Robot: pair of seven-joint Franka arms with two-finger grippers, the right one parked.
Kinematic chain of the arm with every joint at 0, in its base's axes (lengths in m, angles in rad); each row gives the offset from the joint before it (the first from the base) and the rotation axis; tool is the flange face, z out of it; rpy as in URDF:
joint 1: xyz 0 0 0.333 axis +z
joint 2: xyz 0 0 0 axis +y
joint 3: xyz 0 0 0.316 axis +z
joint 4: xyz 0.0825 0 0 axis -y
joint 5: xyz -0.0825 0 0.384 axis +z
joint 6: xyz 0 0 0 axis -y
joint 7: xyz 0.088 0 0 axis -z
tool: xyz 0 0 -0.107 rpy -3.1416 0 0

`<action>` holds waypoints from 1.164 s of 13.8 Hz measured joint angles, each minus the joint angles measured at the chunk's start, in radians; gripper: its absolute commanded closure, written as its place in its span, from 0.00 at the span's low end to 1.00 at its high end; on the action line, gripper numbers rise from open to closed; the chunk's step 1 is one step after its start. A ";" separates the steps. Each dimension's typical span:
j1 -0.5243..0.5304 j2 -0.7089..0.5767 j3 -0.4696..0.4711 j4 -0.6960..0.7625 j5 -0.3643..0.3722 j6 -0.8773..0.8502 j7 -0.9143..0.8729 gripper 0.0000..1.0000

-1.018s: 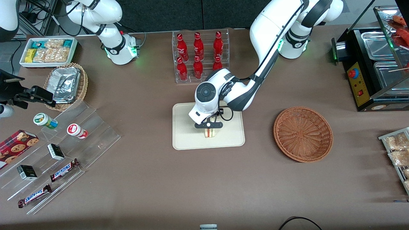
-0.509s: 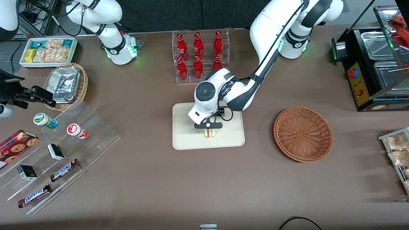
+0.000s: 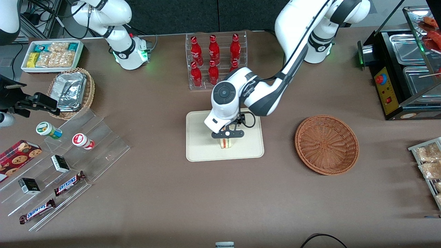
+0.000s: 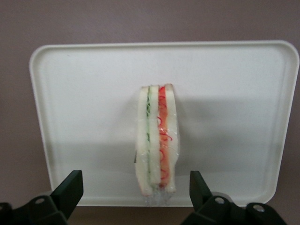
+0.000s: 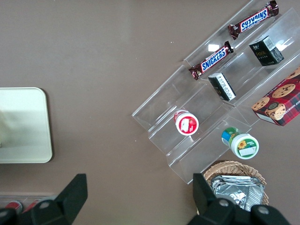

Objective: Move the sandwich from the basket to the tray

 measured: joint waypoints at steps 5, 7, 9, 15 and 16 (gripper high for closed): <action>0.099 -0.070 0.002 0.000 -0.001 -0.047 0.002 0.00; 0.136 -0.083 0.003 0.000 -0.003 -0.053 0.004 0.00; 0.174 -0.092 0.003 -0.002 -0.015 -0.063 0.035 0.00; 0.301 -0.139 0.005 -0.046 -0.040 -0.098 0.177 0.00; 0.316 -0.144 0.005 -0.050 -0.041 -0.108 0.199 0.00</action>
